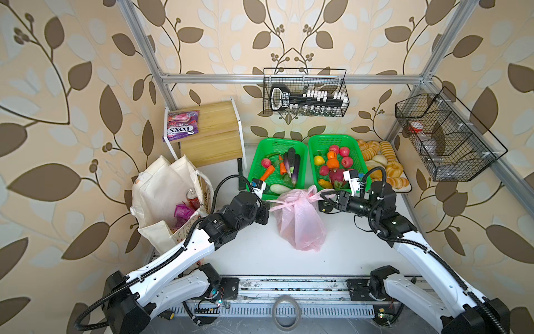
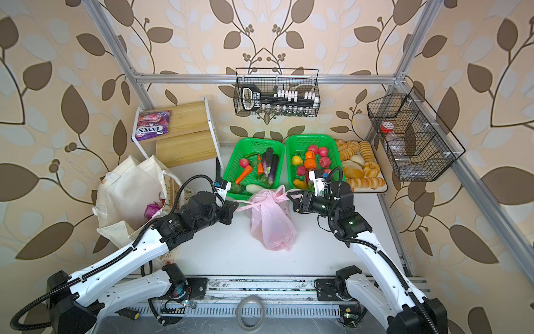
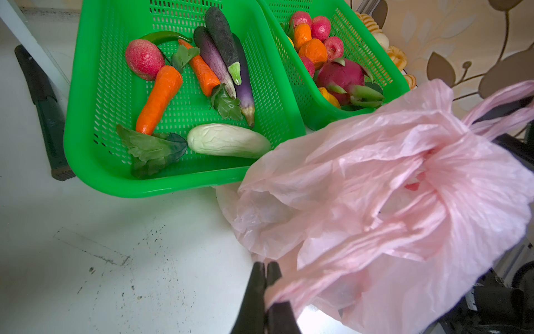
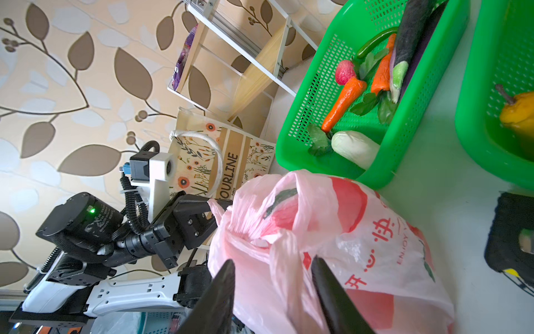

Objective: Place the mixed food into the grocery bags and tie them

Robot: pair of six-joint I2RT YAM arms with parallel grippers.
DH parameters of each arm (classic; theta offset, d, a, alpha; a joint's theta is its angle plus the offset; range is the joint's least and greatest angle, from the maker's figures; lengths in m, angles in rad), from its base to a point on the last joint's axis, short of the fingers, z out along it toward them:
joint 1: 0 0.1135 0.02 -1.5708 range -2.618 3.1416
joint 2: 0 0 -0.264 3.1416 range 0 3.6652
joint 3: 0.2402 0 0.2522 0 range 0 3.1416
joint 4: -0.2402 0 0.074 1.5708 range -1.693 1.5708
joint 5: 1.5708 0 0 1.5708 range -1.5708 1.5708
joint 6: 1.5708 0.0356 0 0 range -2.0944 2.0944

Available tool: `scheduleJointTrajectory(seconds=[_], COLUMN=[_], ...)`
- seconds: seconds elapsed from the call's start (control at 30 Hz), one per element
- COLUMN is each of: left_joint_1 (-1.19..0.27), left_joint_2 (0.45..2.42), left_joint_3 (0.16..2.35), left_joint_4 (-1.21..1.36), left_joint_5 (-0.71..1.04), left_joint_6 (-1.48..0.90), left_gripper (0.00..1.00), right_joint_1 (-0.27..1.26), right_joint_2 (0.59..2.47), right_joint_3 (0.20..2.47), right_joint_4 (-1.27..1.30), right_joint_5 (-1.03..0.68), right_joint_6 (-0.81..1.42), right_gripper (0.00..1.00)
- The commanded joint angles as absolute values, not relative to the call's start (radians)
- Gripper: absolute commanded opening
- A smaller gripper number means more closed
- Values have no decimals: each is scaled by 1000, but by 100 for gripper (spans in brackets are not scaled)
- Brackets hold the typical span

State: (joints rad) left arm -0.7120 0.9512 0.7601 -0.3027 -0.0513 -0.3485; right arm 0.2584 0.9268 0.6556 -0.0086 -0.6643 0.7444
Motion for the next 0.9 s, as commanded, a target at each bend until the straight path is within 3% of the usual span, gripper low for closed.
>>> scheduleJointTrajectory(seconds=[0.0, 0.1, 0.13, 0.17, 0.2, 0.3, 0.5, 0.6, 0.73, 0.87], left_joint_1=[-706, -706, -706, -706, -706, -706, -700, -686, -663, -645], left_joint_2=[950, 948, 948, 946, 944, 933, 939, 976, 1021, 1019], left_joint_3=[802, 804, 805, 807, 808, 810, 817, 829, 848, 837], left_joint_4=[-266, -268, -269, -268, -269, -261, -239, -208, -177, -125], left_joint_5=[-26, -14, -10, -4, 1, 30, 65, 142, 249, 347], left_joint_6=[-364, -361, -360, -360, -360, -354, -354, -355, -356, -369], left_gripper=[0, 0, 0, 4, 16, 34, 67, 73, 71, 37], right_joint_1=[255, 252, 250, 249, 246, 245, 242, 241, 240, 239], right_joint_2=[944, 952, 956, 961, 962, 964, 958, 959, 956, 951], right_joint_3=[647, 647, 645, 640, 632, 616, 614, 614, 614, 616], right_joint_4=[60, 70, 76, 89, 109, 143, 139, 141, 140, 129], right_joint_5=[-677, -622, -603, -590, -586, -589, -589, -586, -586, -575], right_joint_6=[771, 791, 803, 817, 834, 856, 852, 854, 858, 859], right_gripper=[44, 39, 34, 23, 15, 2, 0, 0, 0, 0])
